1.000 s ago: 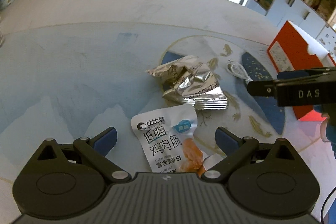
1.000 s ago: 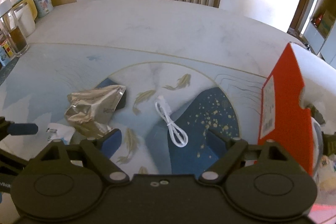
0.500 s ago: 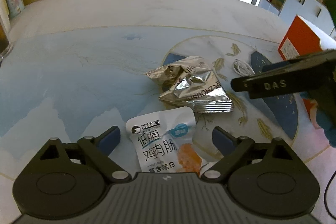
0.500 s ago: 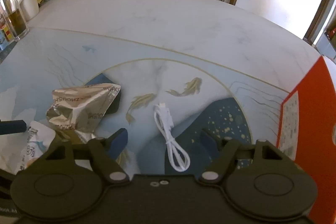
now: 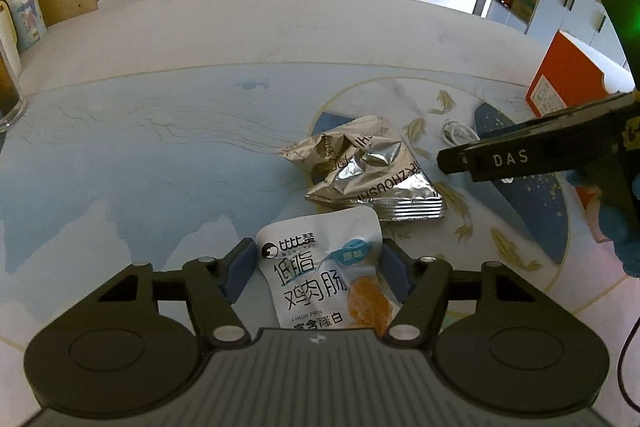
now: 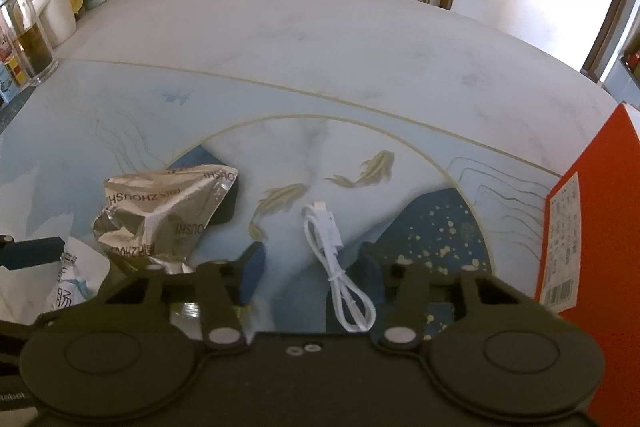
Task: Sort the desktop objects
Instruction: 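Close left gripper on sausage packet while right gripper closes on white cable, then lift sausage packet with left gripper while right gripper lifts cable toward box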
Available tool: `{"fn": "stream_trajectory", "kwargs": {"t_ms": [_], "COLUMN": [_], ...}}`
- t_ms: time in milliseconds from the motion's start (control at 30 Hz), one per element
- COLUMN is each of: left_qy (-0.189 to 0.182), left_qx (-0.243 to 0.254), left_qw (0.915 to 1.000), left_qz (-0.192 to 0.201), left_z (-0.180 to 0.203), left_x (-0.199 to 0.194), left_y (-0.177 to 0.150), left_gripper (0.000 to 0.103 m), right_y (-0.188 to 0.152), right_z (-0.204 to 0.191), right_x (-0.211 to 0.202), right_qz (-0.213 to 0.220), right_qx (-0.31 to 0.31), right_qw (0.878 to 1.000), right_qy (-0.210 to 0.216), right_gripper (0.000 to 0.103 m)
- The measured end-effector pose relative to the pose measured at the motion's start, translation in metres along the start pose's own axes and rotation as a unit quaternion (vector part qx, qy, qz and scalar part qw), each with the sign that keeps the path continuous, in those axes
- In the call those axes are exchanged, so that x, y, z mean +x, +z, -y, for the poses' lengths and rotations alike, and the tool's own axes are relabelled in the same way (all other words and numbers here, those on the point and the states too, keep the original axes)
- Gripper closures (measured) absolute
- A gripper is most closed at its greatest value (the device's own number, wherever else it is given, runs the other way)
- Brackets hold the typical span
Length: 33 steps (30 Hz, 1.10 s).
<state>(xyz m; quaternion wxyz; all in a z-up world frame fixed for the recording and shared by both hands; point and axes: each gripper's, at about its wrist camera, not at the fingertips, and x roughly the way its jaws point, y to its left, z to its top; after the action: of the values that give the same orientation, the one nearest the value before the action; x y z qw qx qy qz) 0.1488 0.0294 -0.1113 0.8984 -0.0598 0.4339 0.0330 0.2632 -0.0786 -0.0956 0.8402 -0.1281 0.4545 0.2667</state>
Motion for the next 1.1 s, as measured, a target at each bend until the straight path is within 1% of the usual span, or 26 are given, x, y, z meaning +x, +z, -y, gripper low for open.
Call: {"fn": "stream_trajectory", "kwargs": {"t_ms": [33, 67, 100, 167, 267, 500, 700, 1100], "left_qy": [-0.004, -0.008, -0.012, -0.02, -0.025, -0.038, -0.048, -0.063], "left_qx": [-0.005, -0.008, -0.012, -0.019, -0.024, -0.039, -0.054, -0.075], "left_qw": [1.0, 0.9999, 0.9998, 0.9996, 0.9994, 0.9985, 0.9974, 0.9952], "left_qz": [0.0, 0.0, 0.0, 0.0, 0.0, -0.004, -0.009, 0.004], "left_z": [-0.002, -0.004, -0.006, -0.009, -0.012, -0.018, -0.025, -0.041], "left_x": [0.0, -0.001, -0.001, -0.002, -0.003, -0.006, -0.011, -0.035], "left_y": [0.0, 0.0, 0.001, 0.001, 0.001, 0.0, -0.002, 0.0], "left_gripper": [0.037, 0.037, 0.038, 0.038, 0.038, 0.039, 0.042, 0.043], "right_y": [0.0, 0.0, 0.0, 0.0, -0.001, -0.002, -0.005, -0.015], "right_z": [0.0, 0.0, 0.0, 0.0, 0.002, 0.003, 0.0, -0.007], "right_x": [0.0, 0.0, -0.001, -0.004, -0.007, -0.021, -0.038, -0.069], "right_qz": [-0.001, -0.002, -0.003, -0.004, -0.004, 0.008, 0.014, 0.016], "right_qx": [-0.001, -0.001, -0.001, -0.002, 0.003, 0.013, 0.026, 0.05], "right_qw": [1.0, 1.0, 1.0, 1.0, 1.0, 0.999, 0.999, 0.999], "right_qy": [0.0, -0.002, -0.004, -0.012, -0.015, -0.028, -0.022, -0.005], "right_gripper": [0.066, 0.071, 0.079, 0.089, 0.093, 0.094, 0.094, 0.094]}}
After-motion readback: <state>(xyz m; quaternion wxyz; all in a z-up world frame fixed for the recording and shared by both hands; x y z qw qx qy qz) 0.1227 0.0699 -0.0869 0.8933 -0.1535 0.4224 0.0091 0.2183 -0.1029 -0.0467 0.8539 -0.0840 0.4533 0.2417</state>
